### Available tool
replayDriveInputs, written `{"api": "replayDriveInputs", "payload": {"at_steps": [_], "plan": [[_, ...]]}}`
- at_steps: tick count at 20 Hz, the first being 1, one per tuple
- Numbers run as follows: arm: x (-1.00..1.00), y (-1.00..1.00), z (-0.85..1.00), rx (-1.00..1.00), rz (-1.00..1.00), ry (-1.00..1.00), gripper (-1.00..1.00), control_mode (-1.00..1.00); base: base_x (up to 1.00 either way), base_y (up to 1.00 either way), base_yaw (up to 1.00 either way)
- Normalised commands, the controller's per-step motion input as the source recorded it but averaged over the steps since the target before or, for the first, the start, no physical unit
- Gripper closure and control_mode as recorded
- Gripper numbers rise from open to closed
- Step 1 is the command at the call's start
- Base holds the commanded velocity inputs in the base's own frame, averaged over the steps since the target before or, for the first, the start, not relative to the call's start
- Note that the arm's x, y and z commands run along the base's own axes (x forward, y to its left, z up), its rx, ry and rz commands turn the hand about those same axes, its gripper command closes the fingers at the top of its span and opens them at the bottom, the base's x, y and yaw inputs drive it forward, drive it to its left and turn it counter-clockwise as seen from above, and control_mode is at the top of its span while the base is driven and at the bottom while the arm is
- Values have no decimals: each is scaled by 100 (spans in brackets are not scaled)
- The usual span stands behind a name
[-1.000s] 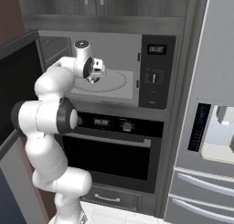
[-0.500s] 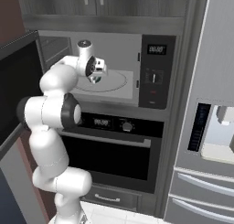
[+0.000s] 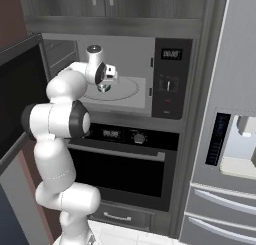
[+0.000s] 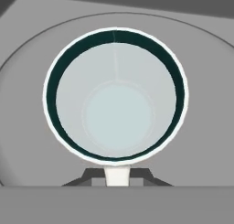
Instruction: Pick the mug from the counter and place it inside the microwave. Then close the microwave.
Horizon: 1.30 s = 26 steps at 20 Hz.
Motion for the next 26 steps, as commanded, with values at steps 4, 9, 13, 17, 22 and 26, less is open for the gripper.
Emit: {"api": "replayDriveInputs", "payload": {"at_steps": [4,9,13,17,22,26], "plan": [[0,0,0,0,0,0,100,-100,0,0,0],[0,0,0,0,0,0,-100,-100,0,0,0],[-20,0,0,0,0,-2,-100,-100,0,0,0],[-54,0,0,0,-4,-4,-100,-100,0,0,0],[-79,-2,0,0,-7,-12,-100,-100,0,0,0],[-99,-4,0,0,-7,-13,-100,-100,0,0,0]]}}
